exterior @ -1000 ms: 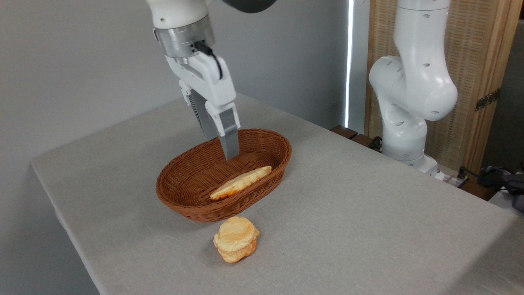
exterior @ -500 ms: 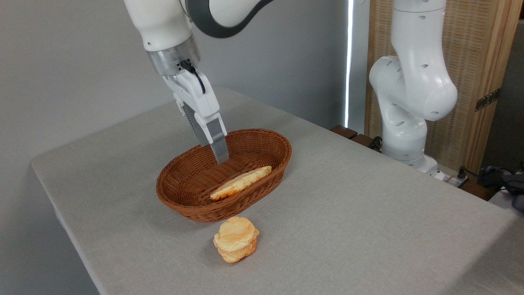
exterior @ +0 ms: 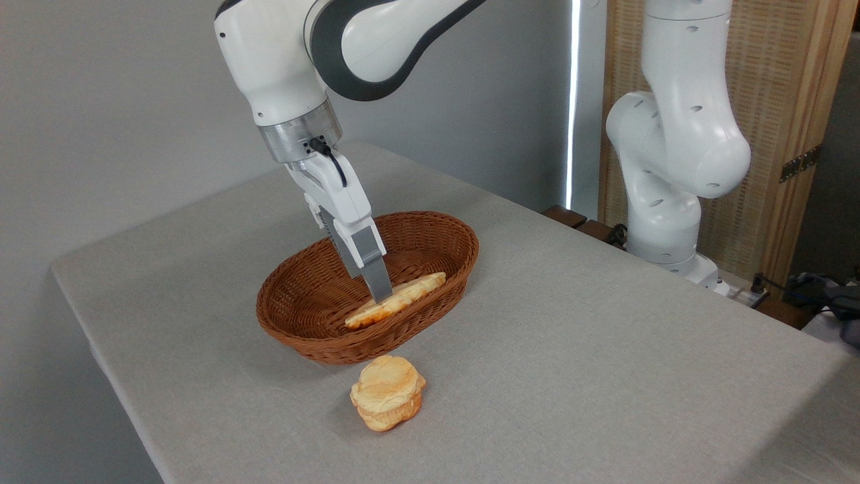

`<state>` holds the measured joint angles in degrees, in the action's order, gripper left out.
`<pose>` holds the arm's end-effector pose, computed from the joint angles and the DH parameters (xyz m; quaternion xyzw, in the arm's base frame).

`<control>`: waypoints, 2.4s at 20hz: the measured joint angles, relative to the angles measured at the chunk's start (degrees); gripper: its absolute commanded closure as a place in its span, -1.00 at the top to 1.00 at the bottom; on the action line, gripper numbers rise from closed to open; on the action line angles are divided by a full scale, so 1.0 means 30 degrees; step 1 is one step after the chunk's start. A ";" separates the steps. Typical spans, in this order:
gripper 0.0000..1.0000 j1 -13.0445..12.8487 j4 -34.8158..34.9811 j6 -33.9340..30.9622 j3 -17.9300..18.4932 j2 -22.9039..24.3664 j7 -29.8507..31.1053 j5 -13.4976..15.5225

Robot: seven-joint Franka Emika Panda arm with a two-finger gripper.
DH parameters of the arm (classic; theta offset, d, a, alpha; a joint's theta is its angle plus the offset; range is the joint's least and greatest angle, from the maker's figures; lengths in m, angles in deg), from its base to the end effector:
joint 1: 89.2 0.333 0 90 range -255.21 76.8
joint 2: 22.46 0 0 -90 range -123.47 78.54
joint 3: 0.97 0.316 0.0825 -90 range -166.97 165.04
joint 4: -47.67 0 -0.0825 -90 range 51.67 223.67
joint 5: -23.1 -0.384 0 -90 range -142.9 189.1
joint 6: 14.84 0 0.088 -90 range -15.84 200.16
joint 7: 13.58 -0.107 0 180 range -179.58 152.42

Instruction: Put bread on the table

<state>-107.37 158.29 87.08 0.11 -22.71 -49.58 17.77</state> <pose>0.5209 -0.1518 0.4699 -0.8850 0.4568 0.0842 0.0312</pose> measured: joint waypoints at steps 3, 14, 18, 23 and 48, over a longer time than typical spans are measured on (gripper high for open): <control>0.98 -0.0005 0.0181 0.0000 -0.0004 -0.0005 0.0001 -0.0303; 0.97 -0.0067 0.0432 0.0134 -0.0610 -0.0752 0.0670 -0.0445; 0.97 -0.0095 0.0432 0.0691 -0.1000 -0.1343 0.1752 -0.0948; 0.69 -0.0666 0.0434 0.0921 -0.1200 -0.1996 0.2679 -0.1732; -0.72 -0.0806 -0.0039 0.0945 -0.1200 -0.1768 0.2733 -0.1960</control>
<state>-109.78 158.18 89.91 -3.49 -28.01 -41.38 11.89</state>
